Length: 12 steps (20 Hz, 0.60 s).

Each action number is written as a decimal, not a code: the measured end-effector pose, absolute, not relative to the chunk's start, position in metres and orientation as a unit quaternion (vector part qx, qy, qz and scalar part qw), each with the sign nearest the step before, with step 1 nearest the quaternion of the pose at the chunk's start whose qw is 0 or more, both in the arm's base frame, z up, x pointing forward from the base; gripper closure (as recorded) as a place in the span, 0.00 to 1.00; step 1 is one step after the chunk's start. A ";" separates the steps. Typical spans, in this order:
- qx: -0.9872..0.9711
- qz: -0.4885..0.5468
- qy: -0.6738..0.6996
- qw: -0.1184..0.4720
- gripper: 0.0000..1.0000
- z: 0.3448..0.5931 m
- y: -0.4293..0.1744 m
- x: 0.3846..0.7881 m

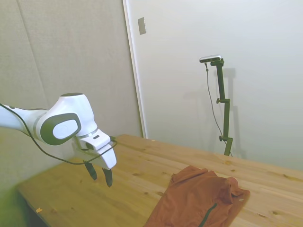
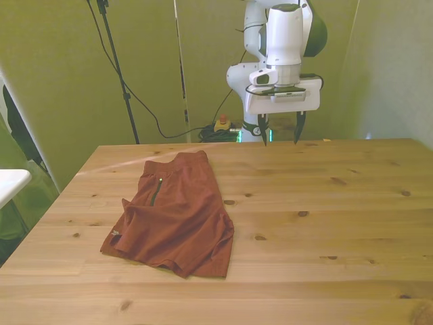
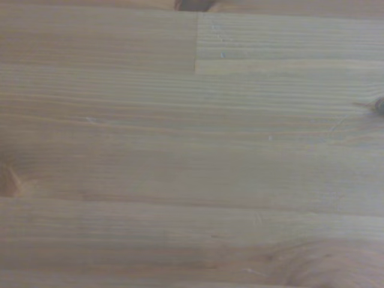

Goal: Unfold the shorts

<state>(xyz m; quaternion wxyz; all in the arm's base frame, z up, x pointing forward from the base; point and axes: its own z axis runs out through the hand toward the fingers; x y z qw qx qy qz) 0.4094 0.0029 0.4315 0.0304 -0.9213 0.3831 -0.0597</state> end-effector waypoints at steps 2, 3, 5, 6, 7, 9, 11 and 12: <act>-0.921 -0.059 0.384 0.030 0.00 0.431 0.001 0.410; -0.919 -0.064 0.388 0.032 0.00 0.433 -0.001 0.412; -0.909 -0.082 0.406 0.038 0.00 0.446 -0.013 0.426; -0.904 -0.090 0.417 0.042 0.00 0.453 -0.024 0.434; -0.898 -0.099 0.427 0.046 0.00 0.459 -0.035 0.443; -0.886 -0.110 0.448 0.052 0.00 0.469 -0.061 0.462; -0.873 -0.121 0.469 0.058 0.00 0.479 -0.091 0.484; -0.866 -0.126 0.481 0.059 0.00 0.483 -0.108 0.494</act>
